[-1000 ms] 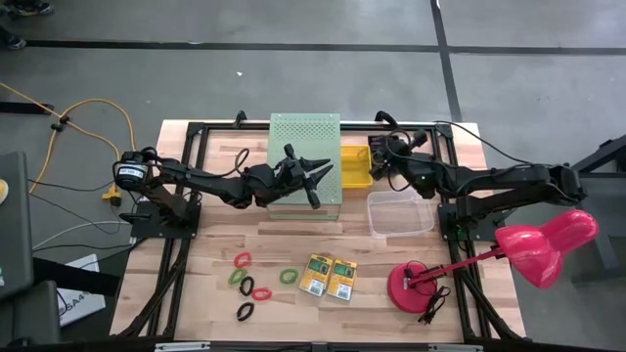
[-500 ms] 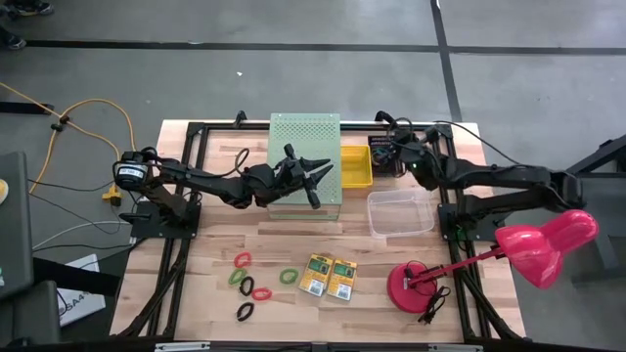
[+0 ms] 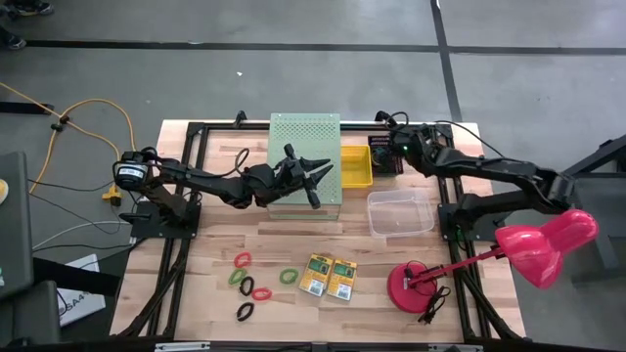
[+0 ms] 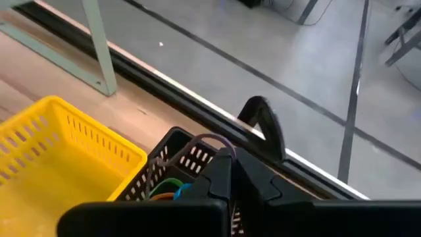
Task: Pick & Place Office Desk Supplies
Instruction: Put the purple rubber band into the black bin
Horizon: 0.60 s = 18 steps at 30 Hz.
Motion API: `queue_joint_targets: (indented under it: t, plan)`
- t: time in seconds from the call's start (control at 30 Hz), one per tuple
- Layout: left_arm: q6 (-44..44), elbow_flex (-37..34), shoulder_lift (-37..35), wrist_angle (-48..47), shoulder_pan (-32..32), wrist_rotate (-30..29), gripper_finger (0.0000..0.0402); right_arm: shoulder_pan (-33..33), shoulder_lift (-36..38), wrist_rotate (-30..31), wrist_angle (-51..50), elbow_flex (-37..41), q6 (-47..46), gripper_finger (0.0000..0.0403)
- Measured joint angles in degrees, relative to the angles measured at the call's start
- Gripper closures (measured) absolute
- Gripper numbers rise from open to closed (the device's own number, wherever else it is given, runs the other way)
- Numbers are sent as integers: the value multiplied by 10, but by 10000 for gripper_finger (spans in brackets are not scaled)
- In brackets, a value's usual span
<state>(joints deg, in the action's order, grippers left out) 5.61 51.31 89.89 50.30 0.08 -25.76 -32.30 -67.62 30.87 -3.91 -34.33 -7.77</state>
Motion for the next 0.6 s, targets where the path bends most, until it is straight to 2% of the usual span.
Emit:
queue_joint_targets:
  t: [0.43, 0.6]
  plan:
    - [0, 0, 0, 0, 0, 0, 331, -12, -23, -16, 8, 0, -15, 399]
    - [0, 0, 0, 0, 0, 0, 331, -12, -23, -42, 7, 0, -12, 398]
